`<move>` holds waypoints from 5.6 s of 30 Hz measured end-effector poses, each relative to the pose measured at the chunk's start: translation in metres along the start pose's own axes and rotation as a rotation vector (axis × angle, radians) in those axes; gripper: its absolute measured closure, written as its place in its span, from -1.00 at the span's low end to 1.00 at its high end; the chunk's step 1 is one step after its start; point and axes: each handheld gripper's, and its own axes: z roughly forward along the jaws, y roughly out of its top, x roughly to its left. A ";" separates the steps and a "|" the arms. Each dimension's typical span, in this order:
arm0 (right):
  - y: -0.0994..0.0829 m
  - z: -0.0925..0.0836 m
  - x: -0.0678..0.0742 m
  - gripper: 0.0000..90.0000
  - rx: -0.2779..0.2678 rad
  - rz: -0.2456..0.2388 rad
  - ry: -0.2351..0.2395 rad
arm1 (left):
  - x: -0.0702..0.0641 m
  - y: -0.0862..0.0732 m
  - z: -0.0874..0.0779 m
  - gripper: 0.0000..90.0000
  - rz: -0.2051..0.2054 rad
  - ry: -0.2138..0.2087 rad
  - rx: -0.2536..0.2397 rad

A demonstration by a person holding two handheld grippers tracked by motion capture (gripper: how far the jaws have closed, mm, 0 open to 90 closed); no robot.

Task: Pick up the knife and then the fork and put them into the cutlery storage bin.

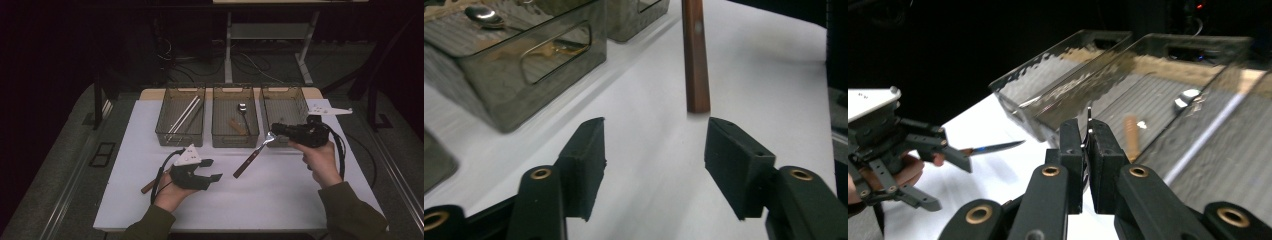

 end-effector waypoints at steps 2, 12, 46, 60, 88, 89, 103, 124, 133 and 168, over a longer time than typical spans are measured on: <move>0.006 -0.007 -0.006 0.91 -0.002 -0.004 -0.019 | 0.003 -0.004 -0.005 -0.21 0.004 0.017 0.001; 0.044 -0.040 -0.032 0.91 -0.040 -0.018 -0.112 | 0.019 -0.033 -0.033 -0.51 -0.045 0.069 -0.014; 0.046 0.004 -0.134 0.89 0.160 0.036 -0.313 | 0.017 -0.045 -0.034 -1.00 -0.075 0.059 -0.003; 0.027 0.016 -0.146 0.09 0.259 -0.039 -0.587 | 0.016 -0.045 -0.032 -1.00 -0.068 0.031 0.003; -0.004 -0.024 -0.052 -0.60 0.123 -0.124 -0.287 | 0.021 -0.043 -0.038 -0.84 -0.054 0.108 0.056; -0.008 -0.025 -0.048 -0.61 0.119 -0.134 -0.278 | 0.022 -0.043 -0.038 -0.81 -0.057 0.109 0.059; -0.073 -0.024 -0.012 -0.69 0.081 -0.120 -0.219 | 0.031 -0.038 -0.048 -0.48 -0.075 0.151 0.078; -0.128 -0.018 0.022 -0.69 0.207 -0.178 -0.121 | 0.062 -0.054 -0.068 0.36 -0.138 0.238 0.178; -0.129 -0.016 0.022 -0.69 0.223 -0.190 -0.124 | 0.074 -0.062 -0.058 0.47 -0.156 0.257 0.253; -0.117 -0.009 0.032 -0.69 0.193 -0.159 -0.049 | 0.033 -0.022 -0.042 0.70 -0.086 0.191 0.153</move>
